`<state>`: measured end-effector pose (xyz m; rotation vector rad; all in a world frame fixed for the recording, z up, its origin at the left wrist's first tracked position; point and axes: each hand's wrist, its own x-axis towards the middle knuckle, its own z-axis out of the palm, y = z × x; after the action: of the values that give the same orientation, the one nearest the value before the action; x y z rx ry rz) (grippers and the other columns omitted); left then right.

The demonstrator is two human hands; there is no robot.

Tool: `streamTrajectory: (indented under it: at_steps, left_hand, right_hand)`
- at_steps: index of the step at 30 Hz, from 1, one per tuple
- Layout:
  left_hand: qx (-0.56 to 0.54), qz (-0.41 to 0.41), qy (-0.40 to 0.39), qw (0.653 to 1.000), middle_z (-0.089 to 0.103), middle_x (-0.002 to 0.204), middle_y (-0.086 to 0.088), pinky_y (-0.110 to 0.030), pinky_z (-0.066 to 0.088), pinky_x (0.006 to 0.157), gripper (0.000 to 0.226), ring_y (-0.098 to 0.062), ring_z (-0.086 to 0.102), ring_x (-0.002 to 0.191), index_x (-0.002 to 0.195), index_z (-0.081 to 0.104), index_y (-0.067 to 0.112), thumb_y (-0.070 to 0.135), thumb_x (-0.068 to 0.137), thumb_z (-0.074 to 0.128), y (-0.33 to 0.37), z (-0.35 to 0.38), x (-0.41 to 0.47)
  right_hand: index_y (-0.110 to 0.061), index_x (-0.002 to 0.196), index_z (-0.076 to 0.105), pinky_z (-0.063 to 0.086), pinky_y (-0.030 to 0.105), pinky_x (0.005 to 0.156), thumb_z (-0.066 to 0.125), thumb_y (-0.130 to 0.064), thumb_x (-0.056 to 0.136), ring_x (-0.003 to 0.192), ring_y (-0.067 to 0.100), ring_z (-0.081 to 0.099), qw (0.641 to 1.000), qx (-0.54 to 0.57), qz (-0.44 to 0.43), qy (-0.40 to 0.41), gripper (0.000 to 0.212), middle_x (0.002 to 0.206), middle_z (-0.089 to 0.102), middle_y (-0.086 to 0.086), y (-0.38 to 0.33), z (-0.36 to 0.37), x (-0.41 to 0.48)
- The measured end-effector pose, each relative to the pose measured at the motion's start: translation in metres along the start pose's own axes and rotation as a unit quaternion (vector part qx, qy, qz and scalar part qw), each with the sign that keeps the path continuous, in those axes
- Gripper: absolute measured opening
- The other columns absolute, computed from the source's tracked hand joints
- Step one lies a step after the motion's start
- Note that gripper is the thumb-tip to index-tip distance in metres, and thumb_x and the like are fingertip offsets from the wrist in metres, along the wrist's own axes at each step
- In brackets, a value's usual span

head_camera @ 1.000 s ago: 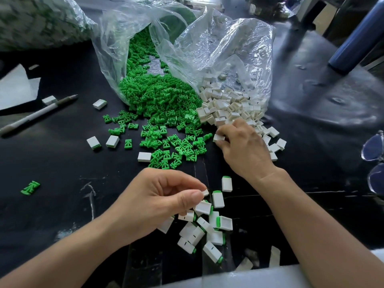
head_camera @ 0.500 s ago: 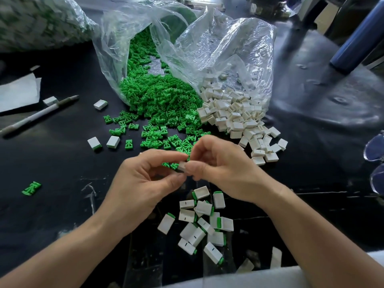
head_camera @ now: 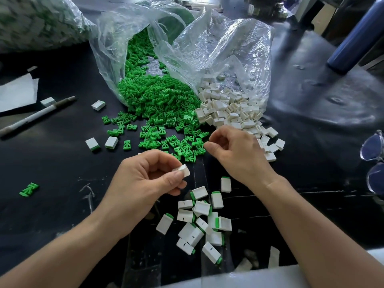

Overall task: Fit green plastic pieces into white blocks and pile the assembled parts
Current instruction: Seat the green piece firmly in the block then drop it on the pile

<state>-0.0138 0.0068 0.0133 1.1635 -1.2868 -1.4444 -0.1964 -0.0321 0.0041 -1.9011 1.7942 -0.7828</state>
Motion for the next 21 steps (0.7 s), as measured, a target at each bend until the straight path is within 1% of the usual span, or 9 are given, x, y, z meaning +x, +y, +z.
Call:
streamTrajectory:
  at_steps: [2,4,10,13,15,16,18,19,21]
  left_hand:
    - [-0.002,-0.003,-0.002,1.000,0.068,0.064,-0.009,-0.018,0.052,0.050,0.010,-0.017,0.068,0.058,0.074,0.063,0.001,0.001,0.065,0.067,0.000,0.000,0.000]
    - [-0.006,-0.004,-0.001,1.000,0.068,0.064,-0.009,-0.018,0.052,0.050,0.013,-0.017,0.068,0.058,0.073,0.063,0.002,0.004,0.060,0.067,0.000,0.000,0.000]
    - [-0.008,-0.007,0.003,1.000,0.068,0.072,-0.016,-0.019,0.054,0.056,0.030,-0.021,0.068,0.064,0.070,0.061,0.002,0.016,0.046,0.072,0.000,0.000,0.001]
    - [-0.010,-0.009,0.002,1.000,0.069,0.072,-0.016,-0.019,0.054,0.056,0.030,-0.021,0.069,0.066,0.070,0.061,0.003,0.017,0.046,0.073,0.000,-0.001,0.001]
    - [-0.016,-0.009,-0.002,1.000,0.070,0.070,-0.010,-0.018,0.053,0.056,0.026,-0.019,0.070,0.065,0.073,0.061,0.003,0.012,0.050,0.071,0.001,-0.001,0.001]
    - [-0.020,-0.009,-0.003,1.000,0.070,0.070,-0.008,-0.018,0.053,0.055,0.025,-0.019,0.070,0.065,0.076,0.062,0.003,0.009,0.053,0.069,0.001,-0.001,0.001]
    - [-0.026,-0.011,-0.001,1.000,0.071,0.072,-0.007,-0.017,0.053,0.055,0.025,-0.019,0.071,0.065,0.083,0.064,0.004,0.006,0.058,0.066,0.001,-0.001,0.001]
    - [-0.026,-0.013,0.000,1.000,0.071,0.073,-0.007,-0.017,0.052,0.055,0.025,-0.019,0.071,0.066,0.085,0.065,0.004,0.006,0.060,0.065,0.001,-0.002,0.001]
    - [-0.025,-0.015,0.002,1.000,0.072,0.074,-0.009,-0.017,0.052,0.055,0.023,-0.019,0.071,0.067,0.084,0.066,0.004,0.009,0.061,0.065,0.001,-0.002,0.001]
  right_hand:
    - [-0.020,0.089,0.058,0.045,0.026,0.071,0.066,-0.035,0.082,0.074,0.012,0.056,1.000,-0.012,0.006,0.003,0.018,0.069,0.052,-0.015,-0.002,0.006,0.001]
    - [-0.022,0.087,0.053,0.048,0.032,0.074,0.068,-0.035,0.080,0.075,0.015,0.058,1.000,-0.018,0.012,0.001,0.021,0.068,0.053,-0.014,-0.004,0.010,0.001]
    - [-0.023,0.088,0.048,0.049,0.039,0.079,0.068,-0.019,0.080,0.079,0.018,0.059,1.000,-0.026,0.005,-0.010,0.022,0.073,0.054,-0.013,-0.008,0.015,0.002]
    - [-0.022,0.094,0.056,0.048,0.036,0.078,0.065,-0.015,0.082,0.077,0.016,0.057,0.999,-0.030,-0.011,-0.013,0.017,0.073,0.052,-0.013,-0.007,0.015,0.000]
    - [-0.022,0.101,0.064,0.045,0.027,0.075,0.063,-0.013,0.084,0.070,0.008,0.051,1.000,-0.018,-0.018,-0.009,0.019,0.074,0.050,-0.012,-0.005,0.012,0.000]
    - [-0.022,0.100,0.066,0.042,0.021,0.071,0.063,-0.013,0.084,0.067,0.003,0.048,1.000,-0.004,-0.015,-0.006,0.019,0.073,0.050,-0.013,-0.004,0.010,0.000]
    - [-0.025,0.090,0.066,0.040,0.014,0.065,0.066,-0.013,0.082,0.064,0.000,0.050,0.999,0.054,0.002,-0.005,0.014,0.070,0.053,-0.014,-0.006,0.004,-0.002]
    - [-0.026,0.082,0.063,0.043,0.015,0.066,0.067,-0.013,0.081,0.065,0.001,0.054,0.995,0.097,0.011,-0.009,0.014,0.070,0.056,-0.013,-0.008,0.001,-0.003]
    - [-0.026,0.076,0.056,0.049,0.020,0.063,0.067,-0.012,0.081,0.069,0.012,0.064,0.982,0.186,0.016,-0.035,0.019,0.070,0.062,-0.006,-0.014,-0.003,-0.007]
